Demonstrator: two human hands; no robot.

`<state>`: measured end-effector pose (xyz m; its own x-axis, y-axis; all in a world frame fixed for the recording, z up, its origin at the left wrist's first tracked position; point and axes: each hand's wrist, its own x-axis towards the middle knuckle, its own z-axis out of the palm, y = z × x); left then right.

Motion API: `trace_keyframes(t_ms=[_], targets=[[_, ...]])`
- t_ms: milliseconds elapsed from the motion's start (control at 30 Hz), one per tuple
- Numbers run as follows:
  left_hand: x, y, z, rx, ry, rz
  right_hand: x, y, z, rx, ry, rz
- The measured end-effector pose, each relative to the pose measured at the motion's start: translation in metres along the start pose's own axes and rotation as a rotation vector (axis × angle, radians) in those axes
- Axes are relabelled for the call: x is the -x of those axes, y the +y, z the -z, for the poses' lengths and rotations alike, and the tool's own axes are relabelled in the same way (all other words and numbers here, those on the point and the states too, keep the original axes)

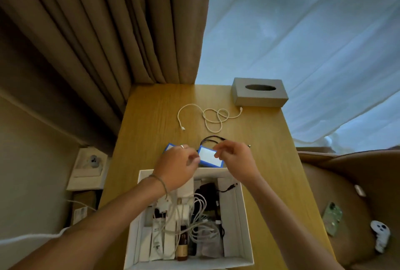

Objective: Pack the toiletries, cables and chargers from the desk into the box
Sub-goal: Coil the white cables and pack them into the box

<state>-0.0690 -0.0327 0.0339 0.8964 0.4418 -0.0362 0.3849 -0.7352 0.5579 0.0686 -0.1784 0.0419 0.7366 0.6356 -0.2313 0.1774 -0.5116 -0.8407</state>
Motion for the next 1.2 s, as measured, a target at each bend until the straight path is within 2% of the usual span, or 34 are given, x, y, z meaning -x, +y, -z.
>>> trace_keyframes(t_ms=[200,433,633,833,900,1000,1200], targets=[[-0.075,0.002,-0.010,0.034,-0.079,0.108,-0.062,0.017,0.022,-0.167,0.040,-0.112],[-0.152,-0.007,-0.048,-0.094,-0.164,0.137,-0.122,0.043,0.027,-0.187,0.032,-0.154],[-0.208,-0.018,-0.100,-0.226,-0.114,0.098,-0.157,0.070,0.028,-0.183,0.049,-0.179],[-0.256,-0.020,-0.134,-0.239,-0.059,0.259,-0.169,0.091,0.033,-0.188,0.077,-0.167],[-0.268,-0.021,-0.143,-0.329,-0.078,0.292,-0.169,0.094,0.032,-0.209,0.082,-0.164],[-0.275,-0.021,-0.153,-0.453,-0.111,0.296,-0.166,0.097,0.029,-0.257,0.074,-0.164],[-0.278,-0.021,-0.155,-0.509,-0.110,0.255,-0.153,0.094,0.029,-0.323,0.096,-0.187]])
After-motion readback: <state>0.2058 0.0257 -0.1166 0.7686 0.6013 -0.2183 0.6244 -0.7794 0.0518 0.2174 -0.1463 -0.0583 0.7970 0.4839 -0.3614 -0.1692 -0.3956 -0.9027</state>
